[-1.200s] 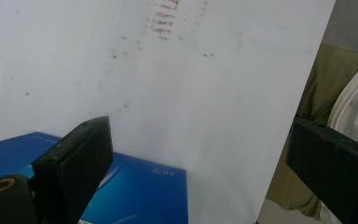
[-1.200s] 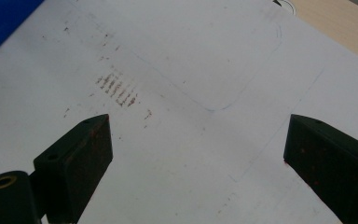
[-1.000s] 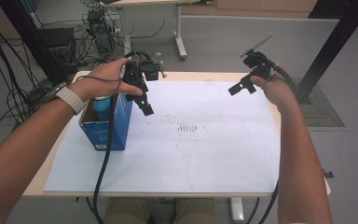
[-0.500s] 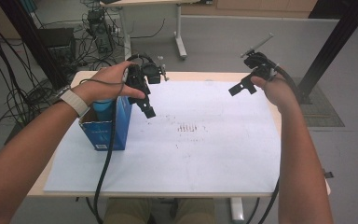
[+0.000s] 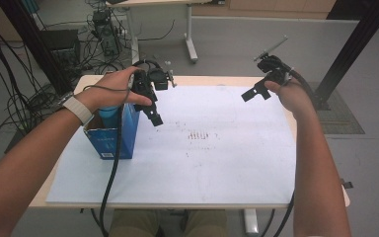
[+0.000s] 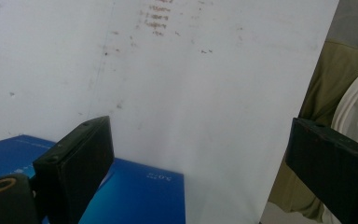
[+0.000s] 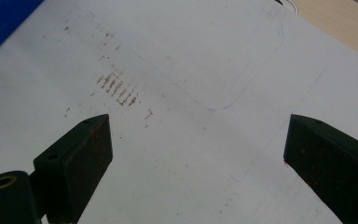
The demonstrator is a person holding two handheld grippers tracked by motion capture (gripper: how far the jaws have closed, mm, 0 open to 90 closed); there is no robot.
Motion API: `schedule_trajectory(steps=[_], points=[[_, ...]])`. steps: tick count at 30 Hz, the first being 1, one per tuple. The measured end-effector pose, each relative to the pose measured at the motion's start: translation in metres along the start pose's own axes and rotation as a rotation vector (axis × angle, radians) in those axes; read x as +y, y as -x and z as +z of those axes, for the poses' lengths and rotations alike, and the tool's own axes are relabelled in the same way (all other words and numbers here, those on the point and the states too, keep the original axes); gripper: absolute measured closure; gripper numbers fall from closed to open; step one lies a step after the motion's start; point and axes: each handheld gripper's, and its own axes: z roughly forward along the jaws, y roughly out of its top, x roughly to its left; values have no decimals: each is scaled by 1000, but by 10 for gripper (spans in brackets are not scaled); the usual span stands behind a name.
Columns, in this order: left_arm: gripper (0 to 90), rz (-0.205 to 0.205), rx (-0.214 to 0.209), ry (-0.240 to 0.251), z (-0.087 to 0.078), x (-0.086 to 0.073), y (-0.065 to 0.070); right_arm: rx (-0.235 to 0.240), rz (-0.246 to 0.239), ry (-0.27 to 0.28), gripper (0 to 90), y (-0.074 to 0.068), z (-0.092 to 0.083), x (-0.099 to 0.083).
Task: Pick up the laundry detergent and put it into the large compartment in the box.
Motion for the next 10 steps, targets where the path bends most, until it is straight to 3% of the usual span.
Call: schedule_trajectory(steps=[10], points=[[80, -2, 1, -2, -1, 0, -1, -1, 2, 0, 77, 0, -1, -1]])
